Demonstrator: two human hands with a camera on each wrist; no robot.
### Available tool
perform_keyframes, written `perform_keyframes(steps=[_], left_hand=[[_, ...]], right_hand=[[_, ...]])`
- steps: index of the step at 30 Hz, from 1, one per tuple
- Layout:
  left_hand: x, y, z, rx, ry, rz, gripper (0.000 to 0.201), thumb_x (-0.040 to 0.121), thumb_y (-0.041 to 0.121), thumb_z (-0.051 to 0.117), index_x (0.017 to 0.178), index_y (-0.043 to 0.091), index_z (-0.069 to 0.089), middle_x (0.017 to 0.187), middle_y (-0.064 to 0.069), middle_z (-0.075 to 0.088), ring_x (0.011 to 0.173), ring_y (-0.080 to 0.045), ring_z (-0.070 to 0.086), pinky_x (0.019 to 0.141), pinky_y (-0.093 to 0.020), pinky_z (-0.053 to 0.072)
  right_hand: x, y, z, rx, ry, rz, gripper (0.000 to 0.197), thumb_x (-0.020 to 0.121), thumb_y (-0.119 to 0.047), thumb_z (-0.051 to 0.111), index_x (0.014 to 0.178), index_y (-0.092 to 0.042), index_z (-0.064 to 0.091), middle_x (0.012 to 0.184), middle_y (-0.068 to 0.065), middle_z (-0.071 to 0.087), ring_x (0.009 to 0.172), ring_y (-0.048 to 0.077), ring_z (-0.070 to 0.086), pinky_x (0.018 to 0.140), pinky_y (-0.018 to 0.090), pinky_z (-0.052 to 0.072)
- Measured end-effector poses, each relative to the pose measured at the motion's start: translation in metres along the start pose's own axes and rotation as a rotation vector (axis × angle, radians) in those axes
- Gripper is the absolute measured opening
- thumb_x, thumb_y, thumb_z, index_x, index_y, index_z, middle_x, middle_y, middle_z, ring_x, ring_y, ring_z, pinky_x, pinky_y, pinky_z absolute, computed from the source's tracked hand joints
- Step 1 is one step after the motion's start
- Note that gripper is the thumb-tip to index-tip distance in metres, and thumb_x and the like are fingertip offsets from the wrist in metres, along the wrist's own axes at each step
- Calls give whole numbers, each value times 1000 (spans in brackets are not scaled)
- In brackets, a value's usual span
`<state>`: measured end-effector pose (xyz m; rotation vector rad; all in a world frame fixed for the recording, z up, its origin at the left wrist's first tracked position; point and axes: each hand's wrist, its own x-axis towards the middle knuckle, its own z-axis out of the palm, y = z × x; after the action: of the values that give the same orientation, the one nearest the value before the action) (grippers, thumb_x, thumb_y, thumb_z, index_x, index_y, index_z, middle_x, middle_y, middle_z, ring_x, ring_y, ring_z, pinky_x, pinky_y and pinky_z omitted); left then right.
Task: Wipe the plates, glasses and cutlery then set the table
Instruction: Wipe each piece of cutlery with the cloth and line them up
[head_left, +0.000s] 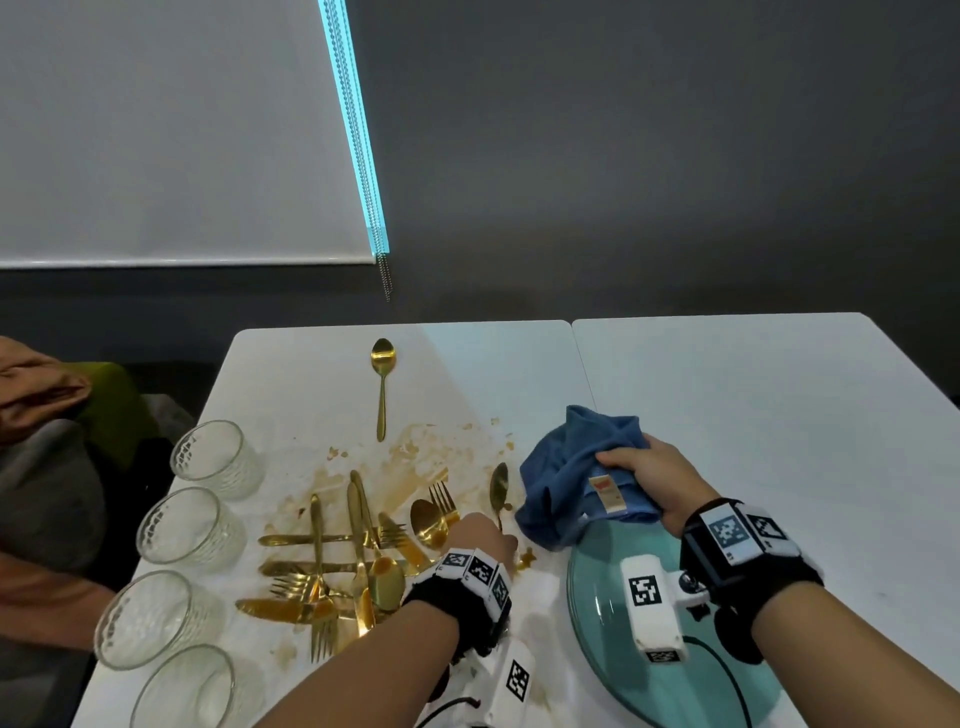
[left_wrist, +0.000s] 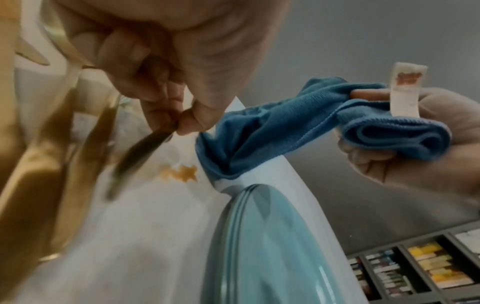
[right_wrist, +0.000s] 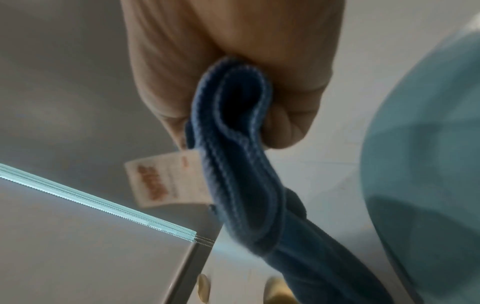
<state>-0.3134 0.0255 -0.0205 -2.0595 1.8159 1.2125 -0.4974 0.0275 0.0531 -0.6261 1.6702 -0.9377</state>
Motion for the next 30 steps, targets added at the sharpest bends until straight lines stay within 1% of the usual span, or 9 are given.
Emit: perform_keyframes(steps=[5,7,9,13,16,22,26,28,30], left_hand=[[-1,21,-19,-179,128,100,19,91,25,49,96,10,59,104,-10,66,100,-28,61,74,-27,43],[-6,34,-28,-306,164,150,9,90,22,48,86,17,53,102,-9,67,96,-27,63,76,-28,46],[-9,47,-34,-456,154,199,17,91,18,47,75,22,44,99,-11,68,87,-28,68,77,-34,54],[-21,68,-41,-669,38,294,16,96,13,44,80,15,42,82,-12,60,53,-20,59,56,-30,54],[-30,80,-43,-680,-13,369,8,97,13,41,91,11,45,73,-4,53,47,-12,51,45,-20,49],[-33,85,-49,-591,-51,454,19,95,13,42,79,21,45,72,1,52,52,-10,45,43,-19,36],[-31,79,-58,-513,-84,451,23,96,14,44,74,21,43,68,3,51,52,-11,42,44,-18,35],[-29,75,-63,-439,-85,454,22,96,17,45,75,22,44,67,4,51,51,-10,42,43,-17,35],[-27,71,-68,-426,-120,448,23,95,15,46,74,22,44,68,2,52,53,-12,41,47,-19,35]], right_hand=[[-3,-27,-15,94,-69,-50,11,86,-1,58,89,-10,62,71,10,69,60,22,65,56,28,51],[-5,-34,-18,177,-112,-23,6,87,-6,57,89,-11,61,69,8,69,56,22,65,56,28,51],[-6,-39,-19,265,-154,1,6,90,-12,55,91,-11,61,71,9,69,57,22,66,57,30,52],[-7,-47,-15,378,-184,-43,12,93,-17,51,98,-11,61,77,9,72,65,23,70,63,37,55],[-8,-51,-6,416,-200,-89,16,96,-11,47,101,-19,59,84,8,72,75,23,69,63,36,57],[14,-44,7,220,109,-193,64,79,11,64,130,-22,45,108,12,60,90,31,63,72,40,55],[26,-37,12,201,228,-58,30,77,1,70,105,5,61,84,17,65,72,30,62,72,40,54],[31,-35,12,28,270,-18,23,79,-17,72,89,2,63,86,17,65,79,31,63,74,40,51],[34,-35,10,-182,280,-21,30,79,-31,72,79,-3,61,85,16,65,83,33,63,72,38,49]])
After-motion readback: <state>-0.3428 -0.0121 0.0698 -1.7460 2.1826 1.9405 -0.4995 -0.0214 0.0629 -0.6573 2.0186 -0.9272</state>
